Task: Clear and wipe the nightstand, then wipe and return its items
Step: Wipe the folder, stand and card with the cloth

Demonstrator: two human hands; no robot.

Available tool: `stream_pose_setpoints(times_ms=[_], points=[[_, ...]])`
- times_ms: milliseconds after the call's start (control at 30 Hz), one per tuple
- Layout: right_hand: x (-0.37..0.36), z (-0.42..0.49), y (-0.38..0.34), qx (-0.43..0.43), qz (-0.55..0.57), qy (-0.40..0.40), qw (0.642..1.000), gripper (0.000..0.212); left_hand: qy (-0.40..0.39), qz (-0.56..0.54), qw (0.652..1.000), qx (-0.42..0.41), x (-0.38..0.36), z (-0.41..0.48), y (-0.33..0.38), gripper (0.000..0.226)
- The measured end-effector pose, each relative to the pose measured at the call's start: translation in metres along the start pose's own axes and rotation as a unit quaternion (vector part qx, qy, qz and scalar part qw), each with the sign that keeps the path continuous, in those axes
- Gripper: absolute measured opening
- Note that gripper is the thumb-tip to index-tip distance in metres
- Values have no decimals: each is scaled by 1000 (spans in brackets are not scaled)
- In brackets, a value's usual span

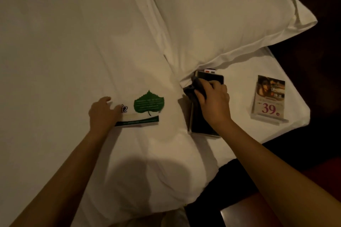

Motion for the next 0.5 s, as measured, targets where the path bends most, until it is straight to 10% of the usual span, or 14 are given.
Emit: stream_pose_setpoints(times_ms=[100, 200, 500], points=[[-5, -2, -23, 31, -5, -7, 999, 39, -52, 26, 993, 98, 1, 9, -32, 55], [-9, -5, -41, 53, 1, -13, 999, 39, -82, -98, 978, 162, -4, 3, -40, 8], [-12, -29, -105, 122, 68, -35, 990, 43, -156, -467, 851, 181, -4, -49, -16, 20]])
Point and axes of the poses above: each hand's wrist, its own z-axis towards the middle knuckle, its own x-axis out of the back of the hand, y = z × x, the point moved 9 cm from there along z, towards the middle knuckle, and after that the axes turned 12 degrees about -z, right-handed, at the moved point
